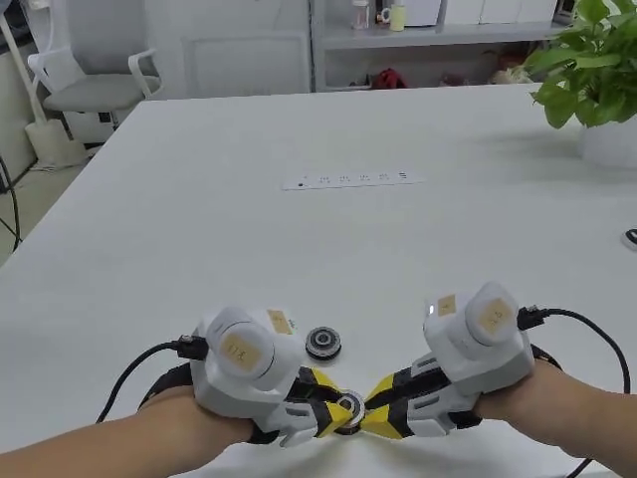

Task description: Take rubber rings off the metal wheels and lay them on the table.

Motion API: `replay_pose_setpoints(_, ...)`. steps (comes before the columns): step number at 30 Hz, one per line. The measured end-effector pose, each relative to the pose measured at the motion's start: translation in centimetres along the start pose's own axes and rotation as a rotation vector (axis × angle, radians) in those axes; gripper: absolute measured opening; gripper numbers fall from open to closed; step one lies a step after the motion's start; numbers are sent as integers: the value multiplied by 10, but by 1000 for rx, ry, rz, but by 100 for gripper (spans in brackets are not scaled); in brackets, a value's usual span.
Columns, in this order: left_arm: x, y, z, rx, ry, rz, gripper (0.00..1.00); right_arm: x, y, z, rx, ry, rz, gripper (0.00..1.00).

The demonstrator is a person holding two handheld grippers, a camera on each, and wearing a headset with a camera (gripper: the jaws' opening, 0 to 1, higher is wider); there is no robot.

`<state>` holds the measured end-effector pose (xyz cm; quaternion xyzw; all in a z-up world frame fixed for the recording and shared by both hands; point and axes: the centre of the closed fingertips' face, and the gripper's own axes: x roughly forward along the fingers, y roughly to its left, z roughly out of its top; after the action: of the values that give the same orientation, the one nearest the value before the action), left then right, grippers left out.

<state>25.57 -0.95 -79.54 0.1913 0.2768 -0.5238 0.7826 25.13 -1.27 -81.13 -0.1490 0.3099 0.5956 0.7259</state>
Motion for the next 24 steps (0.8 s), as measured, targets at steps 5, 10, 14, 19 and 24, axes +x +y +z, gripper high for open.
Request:
replay_pose_setpoints(5, 0, 0, 0, -2, 0, 2, 13, -1, -4, -1, 30, -2, -9, 3)
replay_pose_setpoints(10, 0, 0, 0, -1, 1, 3, 13, -1, -3, -3, 182, -18, 15, 2)
replay_pose_setpoints(14, 0, 0, 0, 2, 1, 5, 13, -2, -5, -5, 222, -27, 15, 0)
replay_pose_setpoints(19, 0, 0, 0, 8, 1, 4, 13, -2, -7, -5, 325, -56, 11, 0)
replay_pose_setpoints(24, -1, -1, -1, 16, 5, 5, 13, -4, -8, -4, 370, -76, 11, 0)
